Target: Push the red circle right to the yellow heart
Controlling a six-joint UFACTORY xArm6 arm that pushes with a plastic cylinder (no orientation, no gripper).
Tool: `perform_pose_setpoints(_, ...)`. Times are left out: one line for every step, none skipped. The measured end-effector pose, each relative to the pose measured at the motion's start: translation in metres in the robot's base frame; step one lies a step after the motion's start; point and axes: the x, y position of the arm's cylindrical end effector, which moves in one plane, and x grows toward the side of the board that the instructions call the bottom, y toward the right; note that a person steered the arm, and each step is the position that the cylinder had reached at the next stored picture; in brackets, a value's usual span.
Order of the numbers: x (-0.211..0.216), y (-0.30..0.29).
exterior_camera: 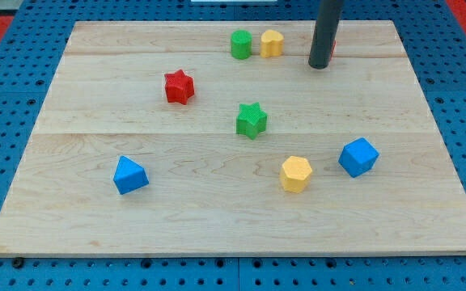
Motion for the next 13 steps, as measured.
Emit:
perform_pose_setpoints(0.0, 0.016)
perform_pose_setpoints(-0.02, 0.026)
perform_pose_setpoints(-0.046, 0.025)
perform_pose_setpoints(-0.049, 0.03)
perform_pose_setpoints(-0.042, 0.072)
perform_pose_setpoints(-0.078, 0.084)
perform_pose_setpoints(-0.116, 0.07)
perform_pose_setpoints(-0.117, 0.057)
perform_pose_setpoints(-0.115, 0.027)
perform_pose_setpoints(-0.116, -0.021)
perform_pose_setpoints(-0.115, -0.02)
perform_pose_setpoints(-0.116, 0.007)
perform_pose_setpoints(-0.116, 0.026)
